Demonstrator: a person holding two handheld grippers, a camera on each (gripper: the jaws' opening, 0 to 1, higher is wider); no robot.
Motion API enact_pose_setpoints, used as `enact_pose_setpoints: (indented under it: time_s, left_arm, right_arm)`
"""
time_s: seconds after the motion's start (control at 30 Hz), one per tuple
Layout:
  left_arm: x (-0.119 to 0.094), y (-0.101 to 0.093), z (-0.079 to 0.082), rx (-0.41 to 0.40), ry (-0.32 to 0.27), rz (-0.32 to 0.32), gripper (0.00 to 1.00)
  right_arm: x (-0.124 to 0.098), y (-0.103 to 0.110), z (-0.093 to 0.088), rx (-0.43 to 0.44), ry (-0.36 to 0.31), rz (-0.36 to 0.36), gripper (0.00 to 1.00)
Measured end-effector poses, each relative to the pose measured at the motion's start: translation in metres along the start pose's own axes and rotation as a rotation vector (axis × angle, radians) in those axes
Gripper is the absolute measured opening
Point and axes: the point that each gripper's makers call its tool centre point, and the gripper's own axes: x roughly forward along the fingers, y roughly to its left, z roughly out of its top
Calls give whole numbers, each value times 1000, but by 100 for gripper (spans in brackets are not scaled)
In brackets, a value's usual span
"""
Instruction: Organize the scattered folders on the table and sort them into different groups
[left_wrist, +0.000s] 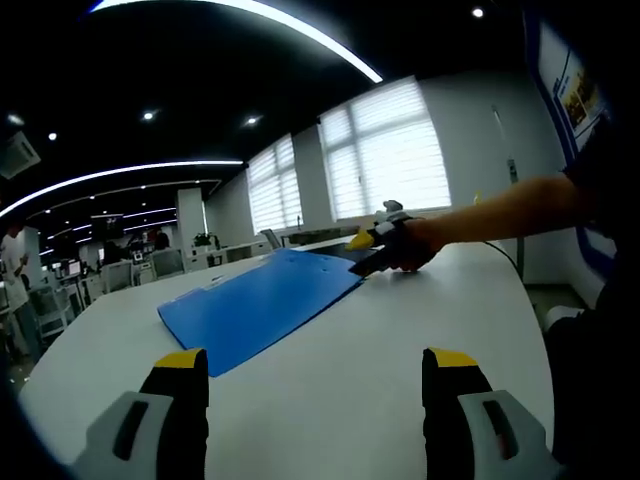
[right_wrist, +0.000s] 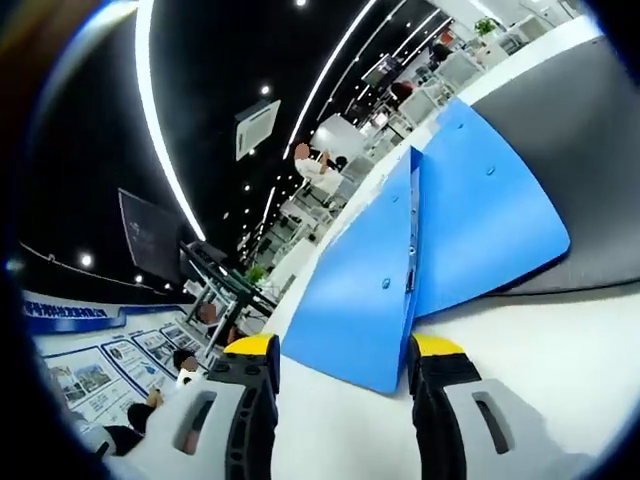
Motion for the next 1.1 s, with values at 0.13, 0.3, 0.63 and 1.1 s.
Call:
enact_pose_setpoints:
  time_s: [0.13,0.3,0.63,1.1]
  left_arm:
    - [2,-3,-1,2,9,-13,89]
    - [4,-9,-3,17,19,-34,89]
    - [3,-7,-3,10,24,-26,89]
    - [-5,20,19,86,-33,129,78]
  right_arm:
    - [0,-11,9,66,5,17,38]
    - [5,-19,5,-5,69,-18,23]
    - [10,-15,0,74,53,-50,6]
    - [0,37,-6,377,-178,68,3]
